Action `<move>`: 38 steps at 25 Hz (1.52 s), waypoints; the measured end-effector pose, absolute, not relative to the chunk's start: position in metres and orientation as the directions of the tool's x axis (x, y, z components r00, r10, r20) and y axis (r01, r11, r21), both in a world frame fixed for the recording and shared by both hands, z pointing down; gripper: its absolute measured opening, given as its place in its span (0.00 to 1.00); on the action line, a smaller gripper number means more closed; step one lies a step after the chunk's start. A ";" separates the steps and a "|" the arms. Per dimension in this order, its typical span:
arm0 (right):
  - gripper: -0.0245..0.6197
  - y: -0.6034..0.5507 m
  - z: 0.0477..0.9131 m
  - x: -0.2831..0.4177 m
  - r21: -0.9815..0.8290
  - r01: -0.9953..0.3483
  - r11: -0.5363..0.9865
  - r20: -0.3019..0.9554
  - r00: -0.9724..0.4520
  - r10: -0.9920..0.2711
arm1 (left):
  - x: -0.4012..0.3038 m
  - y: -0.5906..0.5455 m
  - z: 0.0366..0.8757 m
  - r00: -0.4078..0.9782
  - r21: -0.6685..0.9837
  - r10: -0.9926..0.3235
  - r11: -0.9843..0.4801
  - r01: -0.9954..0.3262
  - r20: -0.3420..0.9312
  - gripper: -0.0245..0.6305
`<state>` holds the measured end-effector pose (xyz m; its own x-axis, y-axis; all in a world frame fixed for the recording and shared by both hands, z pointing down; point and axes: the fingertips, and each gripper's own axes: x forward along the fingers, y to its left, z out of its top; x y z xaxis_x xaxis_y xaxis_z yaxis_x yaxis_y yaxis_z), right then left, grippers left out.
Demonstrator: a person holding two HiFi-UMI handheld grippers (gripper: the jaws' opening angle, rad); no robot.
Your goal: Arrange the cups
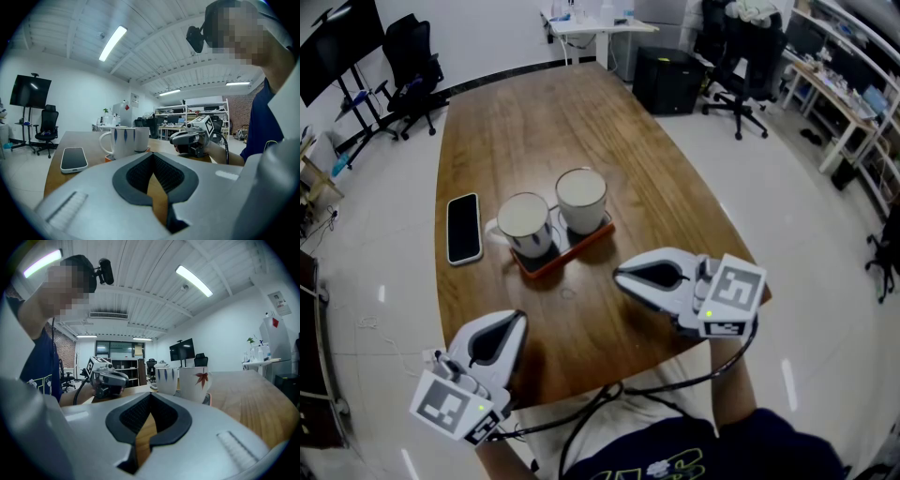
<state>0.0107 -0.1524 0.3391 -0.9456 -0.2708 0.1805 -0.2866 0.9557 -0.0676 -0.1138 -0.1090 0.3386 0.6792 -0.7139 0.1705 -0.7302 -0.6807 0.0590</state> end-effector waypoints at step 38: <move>0.05 -0.152 0.340 0.010 -0.068 -0.284 0.956 0.183 -0.946 -0.268 | -0.097 -0.098 0.338 0.748 0.054 -0.642 -0.751 -0.658 0.168 0.04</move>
<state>0.0105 -0.1524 0.3401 -0.9457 -0.2682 0.1834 -0.2844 0.9563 -0.0681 -0.0966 -0.0984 0.3377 0.7476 -0.6425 0.1684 -0.6578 -0.7513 0.0539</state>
